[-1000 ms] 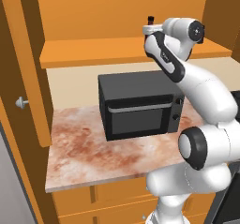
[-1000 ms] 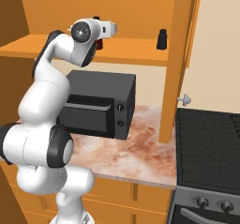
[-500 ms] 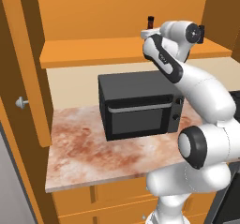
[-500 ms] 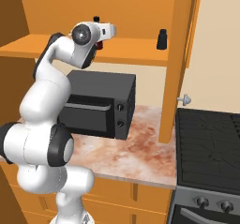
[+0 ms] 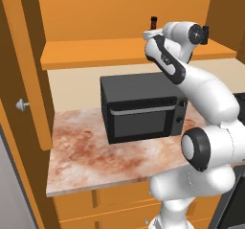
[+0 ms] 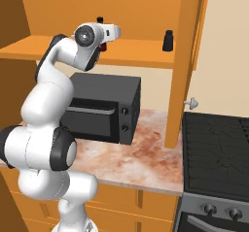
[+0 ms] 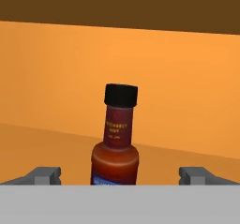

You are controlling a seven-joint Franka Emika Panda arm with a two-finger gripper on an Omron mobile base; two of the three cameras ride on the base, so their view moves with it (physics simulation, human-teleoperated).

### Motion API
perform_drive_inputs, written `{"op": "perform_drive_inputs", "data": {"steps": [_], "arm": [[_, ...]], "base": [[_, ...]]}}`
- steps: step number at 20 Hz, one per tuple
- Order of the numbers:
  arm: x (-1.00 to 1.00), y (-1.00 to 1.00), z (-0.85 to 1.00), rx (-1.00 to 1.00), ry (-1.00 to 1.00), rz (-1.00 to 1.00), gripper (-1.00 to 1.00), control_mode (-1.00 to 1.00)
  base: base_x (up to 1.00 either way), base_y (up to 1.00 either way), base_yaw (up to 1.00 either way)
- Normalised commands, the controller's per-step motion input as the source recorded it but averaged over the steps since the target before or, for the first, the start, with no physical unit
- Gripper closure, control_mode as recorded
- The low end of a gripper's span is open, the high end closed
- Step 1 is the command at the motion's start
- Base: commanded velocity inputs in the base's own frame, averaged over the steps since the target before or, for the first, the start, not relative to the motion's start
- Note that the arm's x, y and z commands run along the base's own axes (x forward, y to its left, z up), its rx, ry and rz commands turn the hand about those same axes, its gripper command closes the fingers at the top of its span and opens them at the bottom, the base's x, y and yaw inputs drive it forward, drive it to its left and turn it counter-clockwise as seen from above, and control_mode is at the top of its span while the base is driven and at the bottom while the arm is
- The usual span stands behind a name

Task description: Take 2 condiments from the cabinet and move them on the counter near the stove.Make sure the condiments are lined up with each other, next to each other.

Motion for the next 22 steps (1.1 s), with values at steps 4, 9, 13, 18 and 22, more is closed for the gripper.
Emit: {"op": "perform_drive_inputs", "data": {"steps": [4,9,13,18,22], "arm": [[0.06,0.13,0.0,0.0,0.02,0.0,-1.0,-1.0],[0.06,0.08,0.0,0.0,0.04,0.0,-1.0,-1.0],[0.06,0.0,0.0,0.02,0.06,0.0,-1.0,-1.0],[0.06,0.0,0.0,0.02,0.07,0.0,-1.0,-1.0],[0.08,0.0,0.0,0.01,0.06,0.0,-1.0,-1.0]], "base": [[0.0,0.0,0.0],[0.0,0.0,0.0],[0.0,0.0,0.0],[0.0,0.0,0.0],[0.0,0.0,0.0]]}}
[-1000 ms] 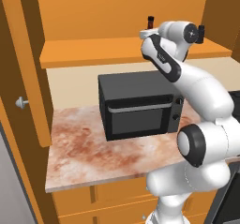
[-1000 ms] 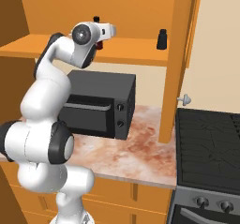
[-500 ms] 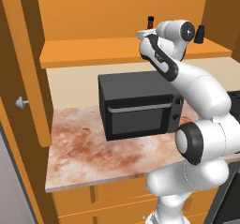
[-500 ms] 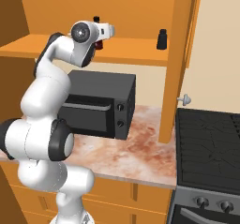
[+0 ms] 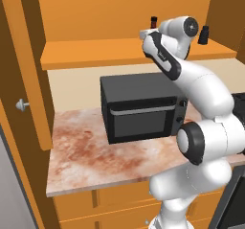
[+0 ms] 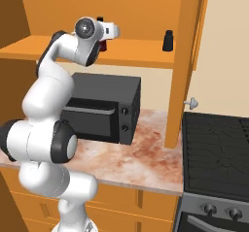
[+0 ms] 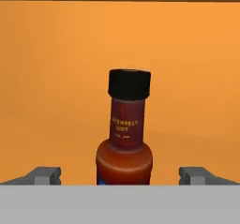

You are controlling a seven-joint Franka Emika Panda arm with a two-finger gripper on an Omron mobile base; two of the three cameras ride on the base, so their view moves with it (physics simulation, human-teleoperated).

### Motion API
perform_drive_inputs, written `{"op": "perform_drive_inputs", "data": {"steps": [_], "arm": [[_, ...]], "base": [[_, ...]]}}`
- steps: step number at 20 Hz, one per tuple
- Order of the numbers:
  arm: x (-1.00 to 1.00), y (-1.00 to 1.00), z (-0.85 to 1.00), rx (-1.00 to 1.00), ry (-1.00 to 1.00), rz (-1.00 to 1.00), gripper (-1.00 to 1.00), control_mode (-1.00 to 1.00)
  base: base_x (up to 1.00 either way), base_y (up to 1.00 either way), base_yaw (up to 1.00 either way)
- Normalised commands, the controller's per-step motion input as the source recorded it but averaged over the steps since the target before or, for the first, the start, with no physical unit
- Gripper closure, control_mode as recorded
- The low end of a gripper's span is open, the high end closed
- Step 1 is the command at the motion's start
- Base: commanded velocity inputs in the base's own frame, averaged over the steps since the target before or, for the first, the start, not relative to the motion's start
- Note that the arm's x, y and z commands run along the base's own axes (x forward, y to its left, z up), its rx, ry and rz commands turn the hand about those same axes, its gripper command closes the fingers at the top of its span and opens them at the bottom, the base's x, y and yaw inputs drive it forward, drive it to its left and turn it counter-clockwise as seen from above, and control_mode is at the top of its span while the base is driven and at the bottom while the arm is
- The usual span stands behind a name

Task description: Take 2 condiments from the cabinet and move them on the counter near the stove.Make sure the condiments are lined up with each other, next to each other.

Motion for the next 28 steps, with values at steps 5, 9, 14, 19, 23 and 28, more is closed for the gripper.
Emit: {"op": "perform_drive_inputs", "data": {"steps": [5,9,14,19,23,28], "arm": [[0.14,0.0,0.0,0.0,0.06,0.0,-1.0,-1.0],[0.16,0.0,0.0,0.0,0.06,0.0,-1.0,-1.0],[0.15,0.0,0.0,0.0,0.05,0.0,-1.0,-1.0],[0.07,0.02,-0.01,0.0,0.02,0.0,1.0,-1.0],[0.0,0.0,0.0,0.0,0.0,0.0,1.0,-1.0],[-0.01,0.0,-0.04,0.0,-0.01,0.0,1.0,-1.0]], "base": [[0.0,0.0,0.0],[0.0,0.0,0.0],[0.0,0.0,0.0],[0.0,0.0,0.0],[0.0,0.0,0.0],[0.0,0.0,0.0]]}}
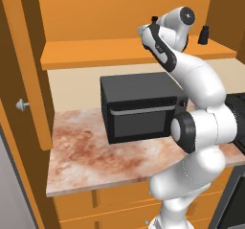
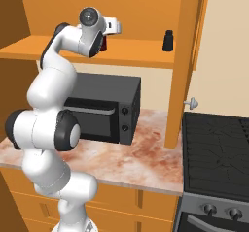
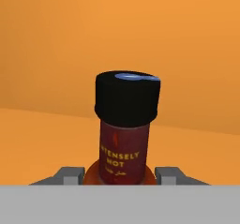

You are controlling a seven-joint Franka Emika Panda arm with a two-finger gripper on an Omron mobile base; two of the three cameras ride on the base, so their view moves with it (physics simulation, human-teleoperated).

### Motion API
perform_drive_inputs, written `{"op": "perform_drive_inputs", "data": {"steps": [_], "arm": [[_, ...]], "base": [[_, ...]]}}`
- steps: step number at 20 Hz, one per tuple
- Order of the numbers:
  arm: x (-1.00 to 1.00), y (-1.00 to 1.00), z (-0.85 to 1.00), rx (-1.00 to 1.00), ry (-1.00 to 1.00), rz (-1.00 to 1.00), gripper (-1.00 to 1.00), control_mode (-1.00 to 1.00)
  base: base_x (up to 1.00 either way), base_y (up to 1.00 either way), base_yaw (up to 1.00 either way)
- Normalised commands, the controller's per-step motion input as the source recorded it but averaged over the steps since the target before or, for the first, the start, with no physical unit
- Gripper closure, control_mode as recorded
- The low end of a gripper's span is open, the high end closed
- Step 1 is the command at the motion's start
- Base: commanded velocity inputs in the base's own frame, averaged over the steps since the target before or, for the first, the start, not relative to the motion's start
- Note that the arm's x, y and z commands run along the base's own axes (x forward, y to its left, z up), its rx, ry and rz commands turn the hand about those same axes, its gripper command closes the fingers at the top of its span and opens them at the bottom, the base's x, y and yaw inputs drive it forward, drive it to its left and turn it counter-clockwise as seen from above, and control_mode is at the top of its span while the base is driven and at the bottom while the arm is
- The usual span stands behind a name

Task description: Take 2 condiments from the cabinet and move them on the counter near the stove.Make sure the condiments are lined up with each other, next to each other.

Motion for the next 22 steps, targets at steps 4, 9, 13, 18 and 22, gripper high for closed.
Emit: {"op": "perform_drive_inputs", "data": {"steps": [4,9,13,18,22], "arm": [[-0.23,0.0,-0.1,0.0,-0.01,0.0,1.0,-1.0],[-0.41,0.0,-0.15,0.0,0.0,0.0,1.0,-1.0],[-0.54,-0.02,-0.12,0.0,-0.01,0.0,1.0,-1.0],[-0.88,-0.09,-0.27,0.01,-0.05,0.0,1.0,-1.0],[-0.96,-0.16,-0.32,0.0,-0.04,0.0,1.0,-1.0]], "base": [[0.0,0.0,0.0],[0.0,0.0,0.0],[0.0,0.0,0.0],[0.0,0.0,0.0],[0.0,0.0,0.0]]}}
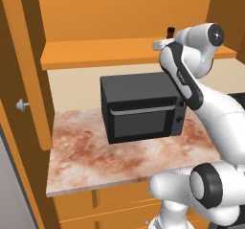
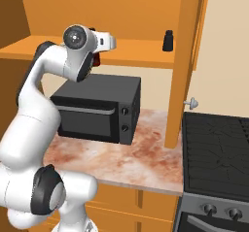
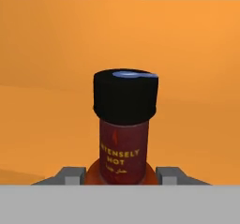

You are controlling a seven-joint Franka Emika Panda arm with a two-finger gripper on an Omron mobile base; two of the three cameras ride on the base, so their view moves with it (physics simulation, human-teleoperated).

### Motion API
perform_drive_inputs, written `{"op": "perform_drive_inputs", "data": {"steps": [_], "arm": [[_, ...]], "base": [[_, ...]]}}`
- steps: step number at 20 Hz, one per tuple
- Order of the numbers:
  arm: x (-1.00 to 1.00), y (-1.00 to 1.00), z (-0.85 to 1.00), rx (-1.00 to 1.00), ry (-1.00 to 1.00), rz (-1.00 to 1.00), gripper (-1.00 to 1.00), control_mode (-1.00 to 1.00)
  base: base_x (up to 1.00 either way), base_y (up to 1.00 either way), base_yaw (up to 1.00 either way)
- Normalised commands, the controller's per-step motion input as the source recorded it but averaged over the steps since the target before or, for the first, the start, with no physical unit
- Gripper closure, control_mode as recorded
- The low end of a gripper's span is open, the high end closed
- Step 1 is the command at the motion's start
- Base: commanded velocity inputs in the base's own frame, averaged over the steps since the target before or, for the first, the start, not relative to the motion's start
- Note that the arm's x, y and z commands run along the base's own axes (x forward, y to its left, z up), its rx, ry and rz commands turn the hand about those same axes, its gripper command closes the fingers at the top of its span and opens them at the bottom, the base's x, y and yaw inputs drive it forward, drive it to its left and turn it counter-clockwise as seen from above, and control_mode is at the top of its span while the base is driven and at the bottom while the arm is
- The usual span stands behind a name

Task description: Take 2 condiments from the cabinet and move them on the counter near the stove.Make sure the condiments are lined up with each other, next to each other.

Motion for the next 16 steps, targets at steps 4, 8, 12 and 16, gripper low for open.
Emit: {"op": "perform_drive_inputs", "data": {"steps": [4,8,12,16], "arm": [[-0.91,-0.17,-0.16,0.0,0.0,0.0,1.0,-1.0],[-0.83,-0.26,-0.2,0.0,0.0,0.0,1.0,-1.0],[-0.81,-0.41,-0.27,0.01,0.0,0.0,1.0,-1.0],[-0.68,-0.4,-0.39,0.0,0.0,0.0,1.0,-1.0]], "base": [[0.0,0.0,0.0],[0.0,0.0,0.0],[0.0,0.0,0.0],[0.0,0.0,0.0]]}}
